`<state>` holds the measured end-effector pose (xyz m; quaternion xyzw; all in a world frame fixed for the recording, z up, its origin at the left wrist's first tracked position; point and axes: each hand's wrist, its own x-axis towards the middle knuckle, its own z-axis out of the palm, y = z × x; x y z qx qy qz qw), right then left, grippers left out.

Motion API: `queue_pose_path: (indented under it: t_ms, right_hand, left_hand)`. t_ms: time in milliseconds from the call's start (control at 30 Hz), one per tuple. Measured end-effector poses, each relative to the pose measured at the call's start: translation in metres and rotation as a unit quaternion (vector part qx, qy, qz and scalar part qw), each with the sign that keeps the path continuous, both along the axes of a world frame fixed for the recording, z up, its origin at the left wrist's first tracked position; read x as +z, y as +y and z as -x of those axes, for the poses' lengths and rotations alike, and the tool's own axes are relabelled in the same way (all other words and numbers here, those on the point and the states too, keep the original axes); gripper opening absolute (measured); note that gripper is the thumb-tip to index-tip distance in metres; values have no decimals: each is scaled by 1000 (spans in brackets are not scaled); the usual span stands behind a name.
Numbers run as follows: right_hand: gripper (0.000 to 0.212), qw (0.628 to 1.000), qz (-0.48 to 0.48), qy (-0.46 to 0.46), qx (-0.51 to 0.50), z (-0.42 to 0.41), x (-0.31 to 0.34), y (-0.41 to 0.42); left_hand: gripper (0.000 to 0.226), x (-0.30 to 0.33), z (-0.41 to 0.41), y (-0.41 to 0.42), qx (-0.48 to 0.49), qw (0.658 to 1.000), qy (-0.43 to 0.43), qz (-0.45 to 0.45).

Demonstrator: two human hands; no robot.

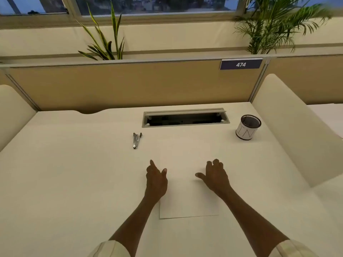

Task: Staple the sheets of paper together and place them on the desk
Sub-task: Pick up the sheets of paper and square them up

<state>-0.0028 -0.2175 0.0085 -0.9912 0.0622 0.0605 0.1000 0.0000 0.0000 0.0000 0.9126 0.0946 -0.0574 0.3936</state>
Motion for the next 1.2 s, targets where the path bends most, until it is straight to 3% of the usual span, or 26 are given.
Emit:
queue_pose_path:
  t_ms: [133, 433, 800, 1067, 1200]
  right_hand:
    - [73, 998, -4, 37, -59, 5, -8, 6]
    - [80, 989, -6, 66, -130, -11, -12, 21]
    - [67, 970, -20, 116, -213, -29, -10, 40]
    - [75, 946, -116, 155, -258, -36, -11, 36]
    - [64, 939, -161, 157, -259, -34, -11, 32]
  left_hand:
    - [61, -11, -2, 2, 43, 998, 53, -1]
    - [59, -3, -19, -9, 168, 970, 109, 141]
    - [41, -10, -25, -9, 106, 984, 124, 67]
    - [42, -15, -23, -4, 66, 989, 125, 39]
    - [40, -14, -22, -4, 50, 991, 122, 29]
